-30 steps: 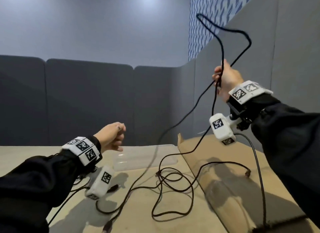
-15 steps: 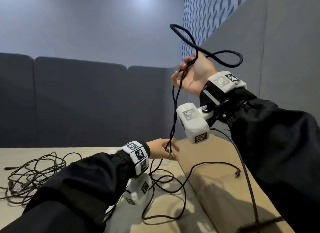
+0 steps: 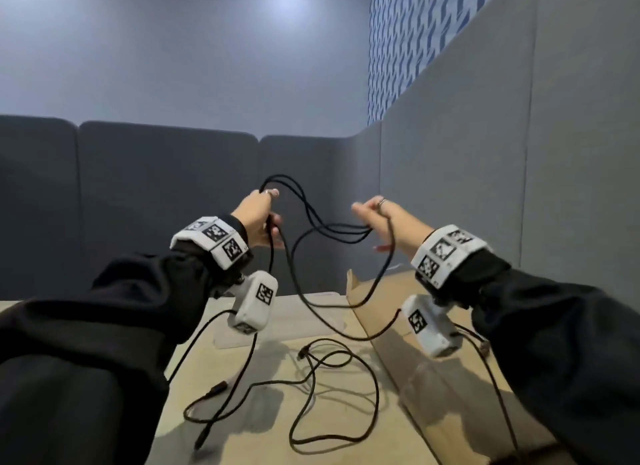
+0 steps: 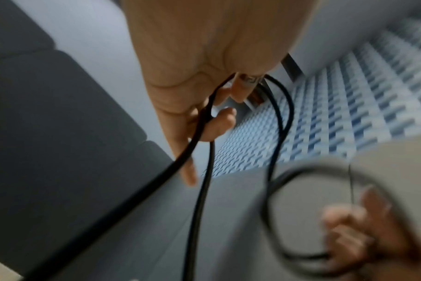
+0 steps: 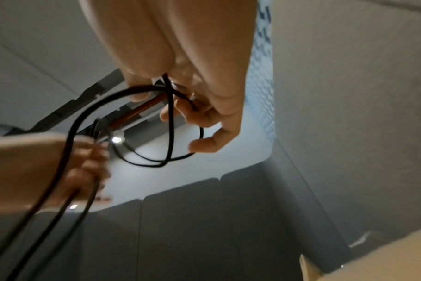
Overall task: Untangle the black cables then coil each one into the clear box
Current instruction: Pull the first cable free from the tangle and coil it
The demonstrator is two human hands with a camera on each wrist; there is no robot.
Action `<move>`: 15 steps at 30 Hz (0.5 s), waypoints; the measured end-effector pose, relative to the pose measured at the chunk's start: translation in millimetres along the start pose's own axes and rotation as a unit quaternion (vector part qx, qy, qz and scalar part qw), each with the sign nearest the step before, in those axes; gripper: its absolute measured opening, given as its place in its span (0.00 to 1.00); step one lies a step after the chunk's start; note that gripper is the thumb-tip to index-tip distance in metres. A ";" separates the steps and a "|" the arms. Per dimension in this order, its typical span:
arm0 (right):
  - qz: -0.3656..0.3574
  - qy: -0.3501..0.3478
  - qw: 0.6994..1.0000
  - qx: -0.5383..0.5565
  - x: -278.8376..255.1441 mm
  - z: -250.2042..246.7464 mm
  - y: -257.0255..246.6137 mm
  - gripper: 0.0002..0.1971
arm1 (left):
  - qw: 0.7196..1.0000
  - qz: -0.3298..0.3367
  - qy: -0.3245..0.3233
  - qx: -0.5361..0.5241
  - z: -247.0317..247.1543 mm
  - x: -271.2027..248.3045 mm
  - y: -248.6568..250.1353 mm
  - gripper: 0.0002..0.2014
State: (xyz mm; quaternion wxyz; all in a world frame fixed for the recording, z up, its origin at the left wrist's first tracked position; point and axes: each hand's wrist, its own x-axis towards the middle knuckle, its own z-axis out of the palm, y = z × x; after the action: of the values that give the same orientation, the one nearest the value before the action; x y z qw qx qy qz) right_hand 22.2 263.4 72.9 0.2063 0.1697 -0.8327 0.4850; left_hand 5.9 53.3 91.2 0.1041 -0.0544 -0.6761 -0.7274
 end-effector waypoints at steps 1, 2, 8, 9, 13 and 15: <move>-0.002 -0.031 1.000 -0.001 -4.7 12.1 2.4 0.13 | 0.998 -0.016 -0.026 -0.052 0.0 -5.5 7.9 0.08; -0.003 -0.066 0.998 -0.009 -9.3 23.7 3.8 0.17 | 0.993 -0.024 -0.055 -0.104 0.0 -12.4 15.6 0.05; -0.050 -0.193 0.979 0.034 -28.0 76.9 2.6 0.33 | 0.951 0.032 -0.124 -0.282 -3.7 -36.4 47.3 0.17; -0.052 -0.199 0.975 0.085 -28.7 83.0 1.0 0.37 | 0.944 0.043 -0.122 -0.303 -4.0 -39.1 51.1 0.20; -0.063 -0.228 0.949 0.207 -30.4 96.0 -12.6 0.45 | 0.920 0.099 -0.090 -0.367 -10.2 -45.0 65.3 0.22; -0.061 -0.234 0.945 0.220 -32.3 95.2 -18.6 0.43 | 0.922 0.122 -0.064 -0.361 -20.0 -44.9 68.2 0.21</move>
State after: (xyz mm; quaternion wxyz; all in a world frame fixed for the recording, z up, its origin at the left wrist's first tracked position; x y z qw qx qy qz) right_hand 41.7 173.7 27.9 -0.0073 0.3701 -0.7181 0.5893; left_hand 66.1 32.4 146.1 0.1217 -0.2168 -0.3615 -0.8986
